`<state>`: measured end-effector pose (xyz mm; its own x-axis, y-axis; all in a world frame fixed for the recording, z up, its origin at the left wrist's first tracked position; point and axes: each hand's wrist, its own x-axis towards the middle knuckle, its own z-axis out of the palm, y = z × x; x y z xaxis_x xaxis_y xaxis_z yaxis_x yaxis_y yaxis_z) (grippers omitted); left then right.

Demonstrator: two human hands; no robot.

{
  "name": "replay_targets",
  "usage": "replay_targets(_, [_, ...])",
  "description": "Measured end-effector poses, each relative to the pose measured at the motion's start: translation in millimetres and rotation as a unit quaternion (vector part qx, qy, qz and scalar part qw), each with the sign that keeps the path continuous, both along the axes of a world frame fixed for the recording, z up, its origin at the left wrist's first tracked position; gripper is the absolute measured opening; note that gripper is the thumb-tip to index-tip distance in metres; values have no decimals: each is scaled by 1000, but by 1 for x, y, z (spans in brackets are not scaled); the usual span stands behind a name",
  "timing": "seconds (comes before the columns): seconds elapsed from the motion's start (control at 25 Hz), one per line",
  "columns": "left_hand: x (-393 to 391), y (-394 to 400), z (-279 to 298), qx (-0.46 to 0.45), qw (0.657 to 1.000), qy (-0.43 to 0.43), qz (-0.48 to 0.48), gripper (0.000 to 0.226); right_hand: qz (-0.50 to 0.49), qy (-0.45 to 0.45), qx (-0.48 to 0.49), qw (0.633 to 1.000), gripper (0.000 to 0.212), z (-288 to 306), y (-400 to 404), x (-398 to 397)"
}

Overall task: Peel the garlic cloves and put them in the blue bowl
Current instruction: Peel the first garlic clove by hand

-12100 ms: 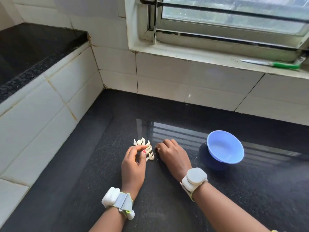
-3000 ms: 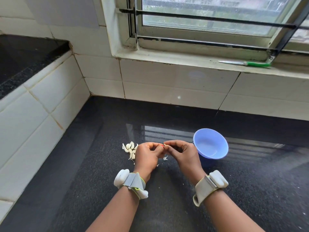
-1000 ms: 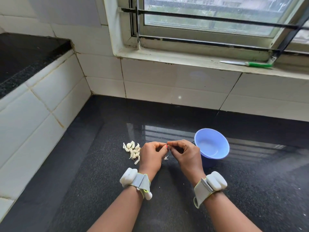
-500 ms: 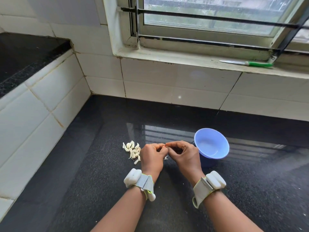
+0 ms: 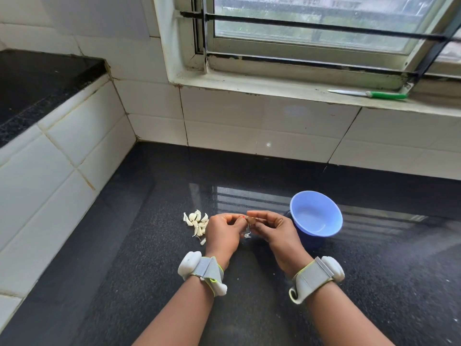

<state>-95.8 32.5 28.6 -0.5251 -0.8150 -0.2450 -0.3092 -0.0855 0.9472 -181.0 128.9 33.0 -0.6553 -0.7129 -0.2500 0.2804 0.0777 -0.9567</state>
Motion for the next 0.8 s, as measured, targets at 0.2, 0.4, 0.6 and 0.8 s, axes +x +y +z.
replay_targets(0.2, [0, 4, 8, 128, 990, 57, 19, 20, -22, -138, -40, 989, 18, 2, 0, -2])
replay_targets(0.4, [2, 6, 10, 145, 987, 67, 30, 20, -62, -204, -50, 976, 19, 6, 0, -1])
replay_targets(0.6, [6, 0, 4, 3, 1000, -17, 6, 15, -97, -240, -75, 963, 20, 7, -1, -4])
replay_targets(0.8, [4, 4, 7, -205, 965, -148, -68, 24, -69, -240, -71, 966, 19, 8, -2, 0])
